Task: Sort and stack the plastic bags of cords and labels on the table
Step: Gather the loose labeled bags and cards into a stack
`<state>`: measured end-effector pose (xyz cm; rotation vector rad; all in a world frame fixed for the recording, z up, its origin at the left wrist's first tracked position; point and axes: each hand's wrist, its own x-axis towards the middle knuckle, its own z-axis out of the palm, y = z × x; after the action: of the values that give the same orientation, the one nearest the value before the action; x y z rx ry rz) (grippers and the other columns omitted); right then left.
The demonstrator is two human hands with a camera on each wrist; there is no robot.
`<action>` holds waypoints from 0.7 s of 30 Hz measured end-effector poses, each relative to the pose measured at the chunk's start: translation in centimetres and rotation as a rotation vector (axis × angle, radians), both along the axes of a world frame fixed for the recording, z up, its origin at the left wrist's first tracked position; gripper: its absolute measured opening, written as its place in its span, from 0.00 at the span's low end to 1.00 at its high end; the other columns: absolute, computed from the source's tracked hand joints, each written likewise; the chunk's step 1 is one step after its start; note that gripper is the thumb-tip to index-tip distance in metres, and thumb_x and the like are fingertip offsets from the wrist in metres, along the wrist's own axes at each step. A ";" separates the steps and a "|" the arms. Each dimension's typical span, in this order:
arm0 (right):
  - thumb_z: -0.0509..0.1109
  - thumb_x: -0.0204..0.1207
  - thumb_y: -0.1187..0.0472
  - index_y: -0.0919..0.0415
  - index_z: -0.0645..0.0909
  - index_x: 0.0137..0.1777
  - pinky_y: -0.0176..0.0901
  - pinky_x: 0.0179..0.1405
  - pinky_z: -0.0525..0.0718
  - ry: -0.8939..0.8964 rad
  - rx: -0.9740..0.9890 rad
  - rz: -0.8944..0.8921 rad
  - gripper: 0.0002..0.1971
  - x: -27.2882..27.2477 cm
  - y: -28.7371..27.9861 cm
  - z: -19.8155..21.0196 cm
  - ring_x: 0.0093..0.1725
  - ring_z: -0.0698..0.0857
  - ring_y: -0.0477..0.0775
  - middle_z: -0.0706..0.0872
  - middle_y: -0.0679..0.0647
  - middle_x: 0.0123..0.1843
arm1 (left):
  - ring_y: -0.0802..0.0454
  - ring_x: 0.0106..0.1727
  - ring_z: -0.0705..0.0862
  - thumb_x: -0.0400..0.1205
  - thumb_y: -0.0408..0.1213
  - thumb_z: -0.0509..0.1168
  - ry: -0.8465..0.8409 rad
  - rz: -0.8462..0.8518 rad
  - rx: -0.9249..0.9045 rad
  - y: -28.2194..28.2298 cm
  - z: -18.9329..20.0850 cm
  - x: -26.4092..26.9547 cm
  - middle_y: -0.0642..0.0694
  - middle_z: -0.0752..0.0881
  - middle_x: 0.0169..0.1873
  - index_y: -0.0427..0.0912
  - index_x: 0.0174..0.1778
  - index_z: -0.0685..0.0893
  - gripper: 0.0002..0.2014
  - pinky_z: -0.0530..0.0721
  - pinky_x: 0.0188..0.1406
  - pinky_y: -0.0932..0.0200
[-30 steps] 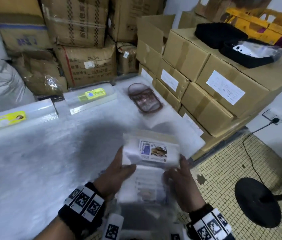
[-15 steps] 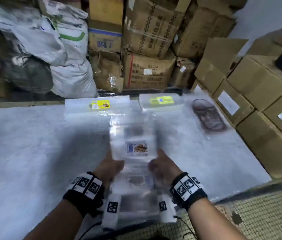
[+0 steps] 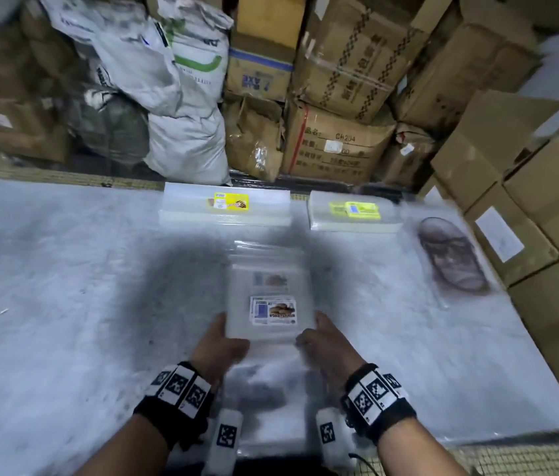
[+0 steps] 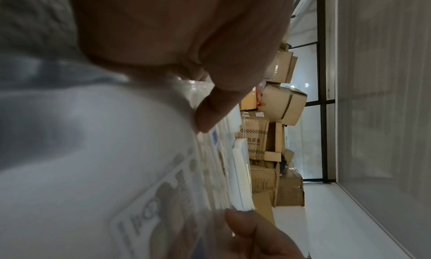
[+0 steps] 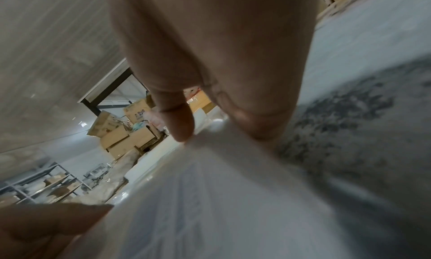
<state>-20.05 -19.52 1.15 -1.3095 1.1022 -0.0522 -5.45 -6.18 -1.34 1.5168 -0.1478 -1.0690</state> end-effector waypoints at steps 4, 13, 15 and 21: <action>0.69 0.79 0.62 0.50 0.73 0.66 0.56 0.59 0.87 -0.096 -0.034 0.039 0.17 -0.3 -1.2 0.5 0.58 0.88 0.57 0.88 0.53 0.60 | 0.33 0.55 0.88 0.59 0.21 0.67 0.063 0.074 -0.121 0.1 -0.5 -0.7 0.34 0.89 0.55 0.43 0.64 0.78 0.34 0.87 0.52 0.35; 0.67 0.81 0.68 0.47 0.74 0.56 0.46 0.40 0.85 -0.175 -0.206 0.043 0.13 0.6 -2.3 -0.5 0.45 0.84 0.54 0.85 0.56 0.51 | 0.45 0.43 0.90 0.70 0.06 0.59 -0.007 0.062 -0.101 -1.4 1.5 -1.0 0.39 0.89 0.46 0.45 0.62 0.77 0.32 0.87 0.32 0.56; 0.67 0.81 0.69 0.48 0.75 0.55 0.51 0.36 0.80 -0.216 -0.162 0.019 0.13 0.5 -2.4 -0.7 0.40 0.80 0.58 0.83 0.58 0.45 | 0.49 0.40 0.91 0.71 0.06 0.60 -0.024 0.065 -0.132 -1.5 1.9 -1.1 0.44 0.92 0.41 0.45 0.60 0.78 0.31 0.87 0.32 0.59; 0.66 0.82 0.73 0.49 0.70 0.60 0.47 0.40 0.79 -0.218 -0.017 0.005 0.17 0.6 -2.9 -1.4 0.42 0.80 0.54 0.83 0.59 0.50 | 0.34 0.53 0.88 0.61 0.25 0.67 0.061 0.176 -0.211 -1.2 1.5 -1.6 0.35 0.90 0.52 0.44 0.64 0.80 0.32 0.87 0.46 0.46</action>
<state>-19.48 -22.46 -0.26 -1.2884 0.9141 -0.1969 -7.05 -7.39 0.15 1.2817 -0.0801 -0.9281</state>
